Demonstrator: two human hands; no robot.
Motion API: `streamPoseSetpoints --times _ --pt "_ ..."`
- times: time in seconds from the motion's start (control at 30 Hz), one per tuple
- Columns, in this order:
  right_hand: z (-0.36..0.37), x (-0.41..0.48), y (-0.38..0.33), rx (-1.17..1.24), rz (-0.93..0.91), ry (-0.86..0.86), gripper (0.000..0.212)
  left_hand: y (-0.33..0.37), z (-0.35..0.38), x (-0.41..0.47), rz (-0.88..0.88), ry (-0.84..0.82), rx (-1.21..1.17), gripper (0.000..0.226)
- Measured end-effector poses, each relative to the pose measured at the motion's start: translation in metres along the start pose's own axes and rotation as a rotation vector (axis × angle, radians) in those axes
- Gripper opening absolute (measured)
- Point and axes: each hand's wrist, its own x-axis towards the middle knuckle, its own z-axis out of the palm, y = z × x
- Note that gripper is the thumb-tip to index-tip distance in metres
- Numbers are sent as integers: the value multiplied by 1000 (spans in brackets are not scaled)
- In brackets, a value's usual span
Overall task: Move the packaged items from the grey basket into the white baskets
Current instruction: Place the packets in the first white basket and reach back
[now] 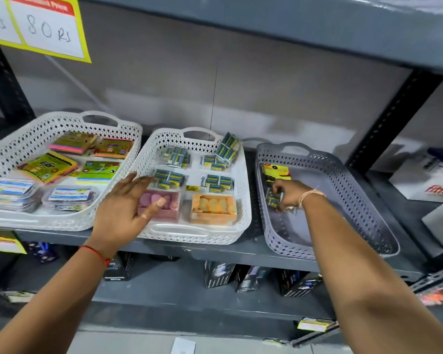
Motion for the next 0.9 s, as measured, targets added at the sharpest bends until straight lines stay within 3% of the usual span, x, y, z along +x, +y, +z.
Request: streamPoseSetpoints --times 0.2,0.33,0.43,0.57,0.7,0.9 --pt "-24 -26 -2 109 2 210 52 -14 -4 -14 20 -48 83 93" --pt "-59 -31 -50 126 -128 328 53 -20 -10 -20 -17 -60 119 95" --pt "-57 -20 -120 236 -323 279 53 -22 -11 -20 -30 -83 166 95" --pt "-18 8 -198 184 -494 129 52 -20 -10 -20 -20 -89 198 94" --pt "22 42 -236 99 -496 34 52 -24 -5 -18 -27 -54 194 94" --pt "45 58 -239 122 -465 -16 51 -27 -2 -17 -16 -38 212 92"
